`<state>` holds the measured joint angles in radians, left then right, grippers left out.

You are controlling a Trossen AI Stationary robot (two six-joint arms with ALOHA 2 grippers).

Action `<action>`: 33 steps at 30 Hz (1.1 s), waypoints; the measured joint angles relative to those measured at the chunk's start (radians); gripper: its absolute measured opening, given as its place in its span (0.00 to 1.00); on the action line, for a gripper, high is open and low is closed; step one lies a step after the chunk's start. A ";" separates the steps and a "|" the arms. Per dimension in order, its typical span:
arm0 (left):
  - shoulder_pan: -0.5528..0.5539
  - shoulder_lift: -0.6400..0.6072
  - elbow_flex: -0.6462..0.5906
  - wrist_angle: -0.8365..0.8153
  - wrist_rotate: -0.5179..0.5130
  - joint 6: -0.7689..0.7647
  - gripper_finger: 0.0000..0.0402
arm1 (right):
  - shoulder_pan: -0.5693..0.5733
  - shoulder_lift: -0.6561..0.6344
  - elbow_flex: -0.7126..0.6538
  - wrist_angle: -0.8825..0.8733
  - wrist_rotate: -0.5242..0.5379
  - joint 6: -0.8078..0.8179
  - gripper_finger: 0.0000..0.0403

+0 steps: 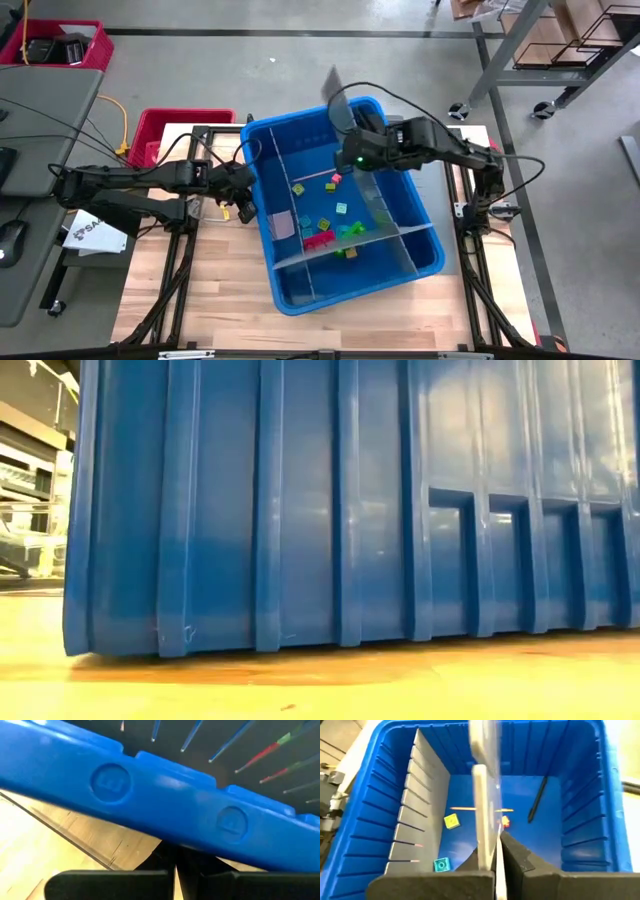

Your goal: Sort blocks

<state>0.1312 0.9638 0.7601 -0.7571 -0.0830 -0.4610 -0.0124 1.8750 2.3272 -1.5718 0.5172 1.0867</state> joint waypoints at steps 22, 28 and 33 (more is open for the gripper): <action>-0.053 -0.066 0.285 0.182 0.288 0.157 0.04 | -0.048 -0.010 -0.018 0.005 -0.037 -0.049 0.00; -0.093 -0.035 0.420 0.062 0.194 0.287 0.23 | -0.053 -0.009 -0.019 0.001 -0.045 -0.058 0.00; -0.182 0.032 0.444 0.073 0.275 0.284 0.44 | -0.053 -0.009 -0.019 0.001 -0.046 -0.059 0.00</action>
<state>-0.0506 0.9956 1.2041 -0.6842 0.1916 -0.1772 -0.0658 1.8664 2.3085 -1.5704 0.4709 1.0279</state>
